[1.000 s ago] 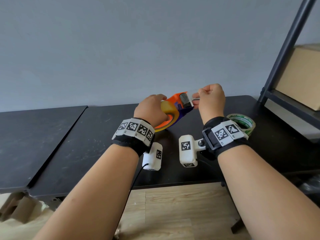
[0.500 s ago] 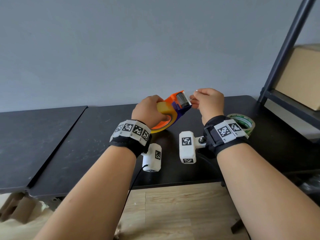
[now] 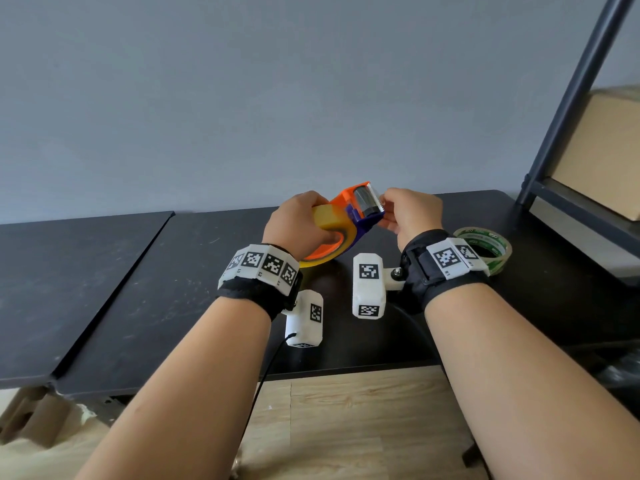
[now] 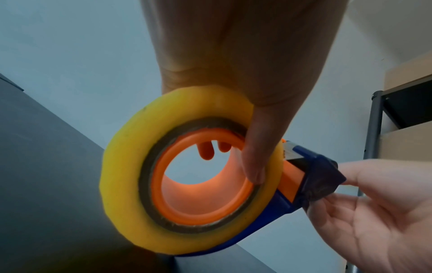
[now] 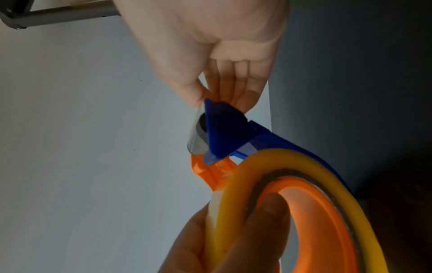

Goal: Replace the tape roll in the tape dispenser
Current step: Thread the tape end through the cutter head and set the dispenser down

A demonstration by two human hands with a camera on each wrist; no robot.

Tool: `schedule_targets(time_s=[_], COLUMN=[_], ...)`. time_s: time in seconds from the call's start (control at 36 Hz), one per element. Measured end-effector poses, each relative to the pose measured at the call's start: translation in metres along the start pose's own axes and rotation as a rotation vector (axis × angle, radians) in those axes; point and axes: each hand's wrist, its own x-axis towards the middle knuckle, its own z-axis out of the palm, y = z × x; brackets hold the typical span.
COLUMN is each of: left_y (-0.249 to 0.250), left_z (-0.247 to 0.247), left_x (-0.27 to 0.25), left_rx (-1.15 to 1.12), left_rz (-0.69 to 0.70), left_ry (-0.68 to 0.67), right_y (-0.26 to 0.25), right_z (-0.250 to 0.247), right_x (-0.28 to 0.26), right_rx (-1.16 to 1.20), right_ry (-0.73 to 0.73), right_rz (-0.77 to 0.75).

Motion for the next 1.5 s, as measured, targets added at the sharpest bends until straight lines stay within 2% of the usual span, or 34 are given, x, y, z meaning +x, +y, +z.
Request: schedule_targets(time_s=[0.39, 0.61, 0.86, 1.08, 1.22, 1.39, 1.5], left_y=[-0.002, -0.009, -0.018, -0.018, -0.018, -0.016, -0.015], left_z=[0.002, 0.001, -0.003, -0.003, -0.001, -0.001, -0.003], left_x=[0.001, 0.001, 0.003, 0.005, 0.004, 0.001, 0.000], left_rx=[-0.018, -0.072, -0.135, -0.152, -0.173, -0.194, -0.216], left_rz=[0.003, -0.030, -0.064, -0.068, -0.066, -0.050, -0.055], left_ry=[0.016, 0.037, 0.037, 0.034, 0.037, 0.029, 0.018], right_y=[-0.003, 0.002, 0.007, 0.012, 0.016, 0.020, 0.021], right_z=[0.003, 0.000, -0.001, -0.005, -0.014, -0.006, -0.009], right_x=[-0.004, -0.010, -0.019, -0.018, -0.008, -0.013, -0.009], right_rx=[0.038, 0.123, 0.391, 0.444, 0.263, 0.266, 0.186], right_ry=[0.027, -0.167, -0.354, -0.375, -0.425, -0.246, -0.218], right_rz=[0.125, 0.279, 0.467, 0.447, 0.421, 0.415, 0.382])
